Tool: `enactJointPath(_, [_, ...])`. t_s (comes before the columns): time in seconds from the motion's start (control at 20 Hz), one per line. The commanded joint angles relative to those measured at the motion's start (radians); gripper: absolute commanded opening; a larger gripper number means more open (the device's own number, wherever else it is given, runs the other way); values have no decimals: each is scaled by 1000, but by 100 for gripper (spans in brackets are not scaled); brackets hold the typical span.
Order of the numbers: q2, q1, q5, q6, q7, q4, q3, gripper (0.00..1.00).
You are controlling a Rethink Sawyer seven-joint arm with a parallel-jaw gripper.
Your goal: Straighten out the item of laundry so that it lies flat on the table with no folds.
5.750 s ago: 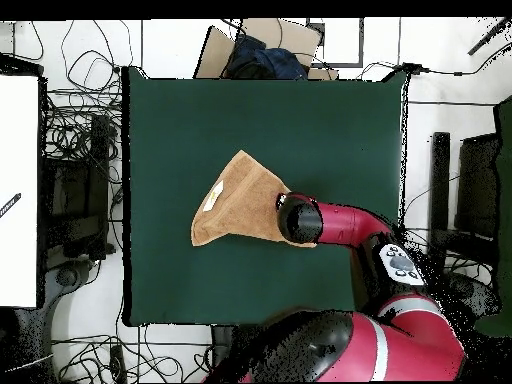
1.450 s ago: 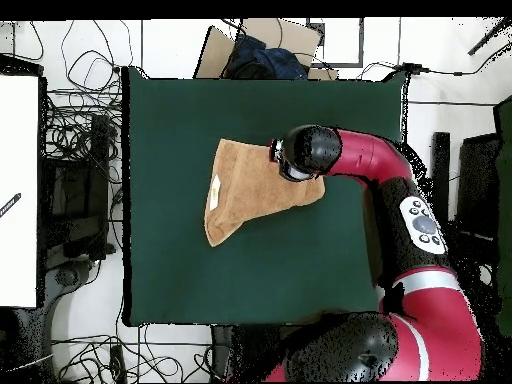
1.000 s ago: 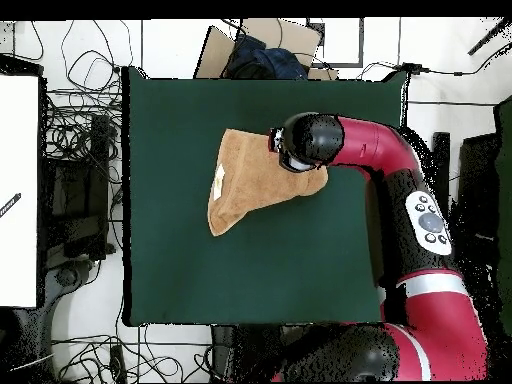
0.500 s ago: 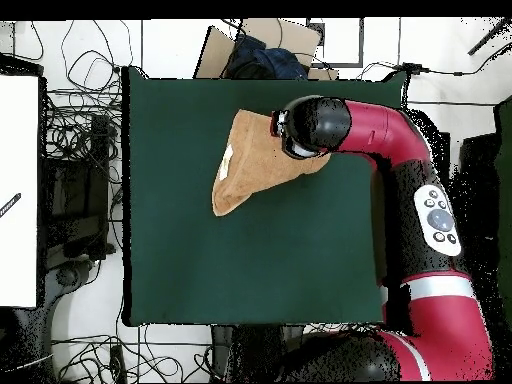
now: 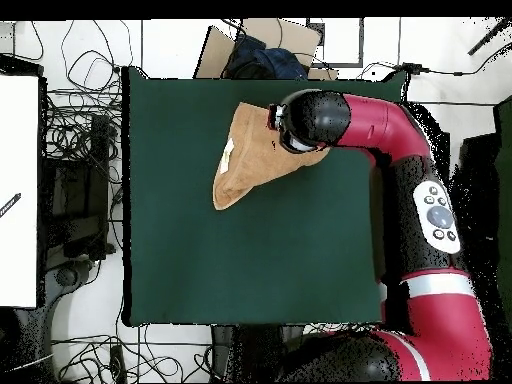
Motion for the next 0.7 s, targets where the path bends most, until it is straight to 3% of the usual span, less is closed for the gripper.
enactJointPath(0.05, [2, 11, -12, 48, -179, 11, 78, 0])
enactJointPath(0.15, [-31, -4, -19, 10, -150, 89, 63, 0])
enactJointPath(0.4, [-211, -39, -21, -175, 47, 422, -7, 0])
enactJointPath(0.7, [-268, -83, -2, -240, 57, 568, 9, 0])
